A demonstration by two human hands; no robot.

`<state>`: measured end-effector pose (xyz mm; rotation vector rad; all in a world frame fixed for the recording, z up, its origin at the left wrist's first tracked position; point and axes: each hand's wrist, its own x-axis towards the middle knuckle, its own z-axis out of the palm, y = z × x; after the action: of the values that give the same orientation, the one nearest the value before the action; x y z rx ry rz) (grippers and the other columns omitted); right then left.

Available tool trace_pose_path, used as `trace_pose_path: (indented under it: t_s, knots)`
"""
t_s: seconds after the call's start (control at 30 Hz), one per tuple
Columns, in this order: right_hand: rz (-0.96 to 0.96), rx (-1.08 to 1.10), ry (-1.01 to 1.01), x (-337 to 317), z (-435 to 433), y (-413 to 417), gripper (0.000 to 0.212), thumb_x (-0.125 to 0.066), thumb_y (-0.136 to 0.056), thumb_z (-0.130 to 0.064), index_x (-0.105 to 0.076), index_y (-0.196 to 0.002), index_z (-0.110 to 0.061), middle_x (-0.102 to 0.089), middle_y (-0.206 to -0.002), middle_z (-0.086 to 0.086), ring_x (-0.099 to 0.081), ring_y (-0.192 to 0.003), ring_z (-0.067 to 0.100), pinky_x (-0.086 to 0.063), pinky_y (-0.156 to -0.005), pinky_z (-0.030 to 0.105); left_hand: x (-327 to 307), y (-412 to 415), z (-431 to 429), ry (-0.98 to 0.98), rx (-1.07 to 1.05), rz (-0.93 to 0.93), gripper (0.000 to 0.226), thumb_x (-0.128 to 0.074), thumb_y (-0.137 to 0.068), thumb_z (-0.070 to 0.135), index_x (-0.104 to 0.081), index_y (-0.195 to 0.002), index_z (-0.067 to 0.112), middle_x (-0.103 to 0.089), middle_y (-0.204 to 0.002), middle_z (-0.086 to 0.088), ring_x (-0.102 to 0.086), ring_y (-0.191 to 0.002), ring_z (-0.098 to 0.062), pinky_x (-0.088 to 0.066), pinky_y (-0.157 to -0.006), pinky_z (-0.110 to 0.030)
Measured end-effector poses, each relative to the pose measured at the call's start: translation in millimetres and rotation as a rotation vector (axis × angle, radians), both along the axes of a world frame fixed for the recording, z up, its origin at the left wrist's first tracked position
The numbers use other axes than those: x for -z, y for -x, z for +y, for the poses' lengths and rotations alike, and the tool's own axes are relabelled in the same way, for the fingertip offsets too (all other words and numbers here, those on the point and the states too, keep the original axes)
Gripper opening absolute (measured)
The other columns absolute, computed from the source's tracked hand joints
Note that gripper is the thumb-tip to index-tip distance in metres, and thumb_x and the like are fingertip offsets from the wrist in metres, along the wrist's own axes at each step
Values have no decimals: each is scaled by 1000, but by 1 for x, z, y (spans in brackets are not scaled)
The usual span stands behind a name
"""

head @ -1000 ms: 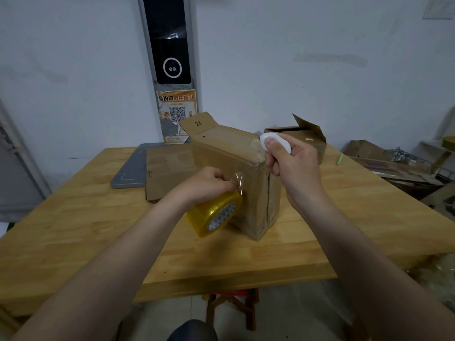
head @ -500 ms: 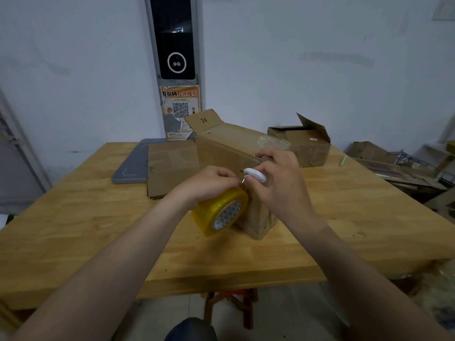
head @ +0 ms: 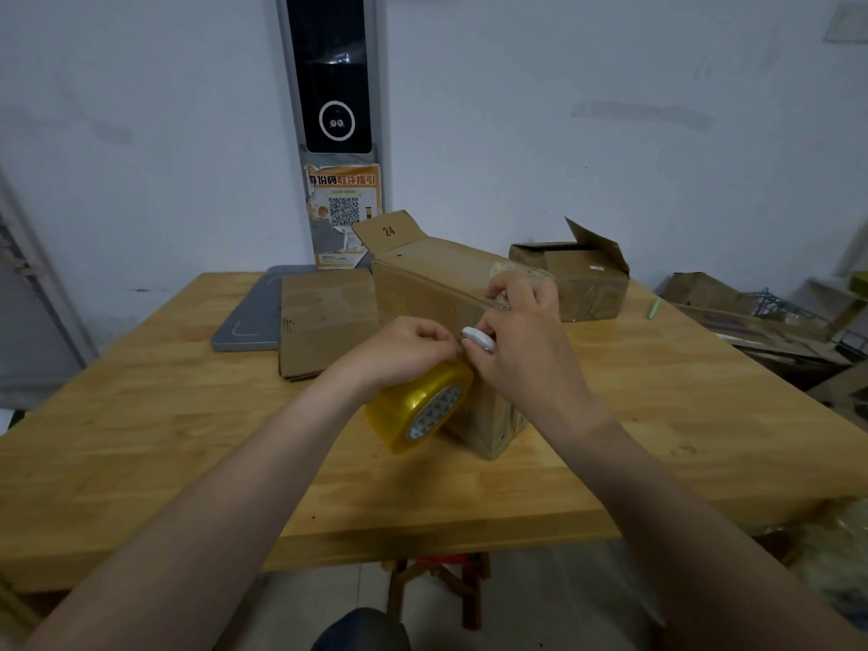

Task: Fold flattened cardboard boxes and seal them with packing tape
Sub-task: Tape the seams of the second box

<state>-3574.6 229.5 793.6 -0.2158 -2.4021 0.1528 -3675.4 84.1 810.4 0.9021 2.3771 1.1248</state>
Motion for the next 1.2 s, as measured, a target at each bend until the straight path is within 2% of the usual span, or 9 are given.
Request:
trace_pose_path:
  t_s: [0.17, 0.4, 0.57, 0.67, 0.77, 0.9, 1.0, 1.1, 1.2]
  knots:
    - [-96, -53, 0, -2, 4, -7, 23, -73, -88, -33, -75, -71, -17, -41, -141, -6, -32, -127, 20, -47, -97, 34, 0, 2, -2, -1, -10, -1, 12, -66, -94, 40, -76, -99, 34, -66, -111, 9, -60, -102, -17, -52, -87, -35]
    - [-155, -150, 19, 4, 15, -17, 18, -75, -87, -31, -76, -74, -18, -35, -153, -5, -29, -134, 20, -44, -104, 41, 8, 3, -18, -5, -48, -50, 12, -70, -94, 31, -76, -103, 25, -63, -105, 18, -56, -95, -7, -44, -71, -25]
    - [58, -294, 194, 0, 24, -37, 18, -76, -89, -36, -77, -86, -18, -42, -148, -7, -41, -138, 16, -43, -110, 44, 23, 2, -31, -59, -115, -80, 9, -76, -89, 35, -80, -96, 31, -68, -116, 9, -61, -107, -16, -50, -78, -28]
    - [158, -270, 201, 1, 35, -55, 14, -76, -89, -33, -76, -89, -20, -47, -140, -5, -46, -130, 19, -44, -104, 38, 35, -5, -33, -67, -138, -73, 7, -74, -91, 33, -80, -96, 33, -67, -117, 10, -60, -104, -14, -49, -75, -27]
    - [163, -240, 249, 21, 58, -75, 11, -76, -89, -31, -74, -90, -19, -54, -128, -5, -55, -115, 14, -48, -94, 33, 44, -13, -33, -74, -149, -88, 9, -73, -93, 33, -77, -100, 34, -65, -111, 11, -60, -98, -13, -47, -70, -27]
    - [-4, -68, 296, 68, 94, -86, 19, -75, -89, -38, -75, -92, -19, -58, -111, -7, -58, -97, 12, -52, -79, 38, 56, -23, -29, -68, -175, -92, 11, -70, -95, 35, -75, -105, 35, -61, -103, 9, -58, -93, -13, -46, -68, -27]
    - [-117, -4, 344, 95, 102, -86, 16, -73, -89, -41, -73, -91, -25, -59, -93, -12, -58, -84, 11, -53, -71, 40, 65, -30, -24, -74, -204, -56, 8, -71, -95, 35, -74, -102, 35, -64, -103, 1, -60, -89, -16, -49, -70, -28]
    - [-229, 116, 376, 115, 108, -89, 17, -68, -93, -40, -74, -92, -24, -67, -90, -9, -63, -82, 16, -53, -67, 37, 75, -35, -21, -104, -216, -52, 8, -77, -91, 34, -76, -99, 33, -62, -90, -12, -58, -80, -23, -46, -71, -31]
    - [-260, 224, 397, 125, 112, -92, 12, -66, -93, -37, -74, -96, -30, -70, -87, -8, -64, -77, 18, -52, -60, 32, 77, -37, -21, -114, -208, -76, 9, -79, -89, 33, -78, -98, 32, -60, -86, -11, -58, -78, -24, -45, -69, -31]
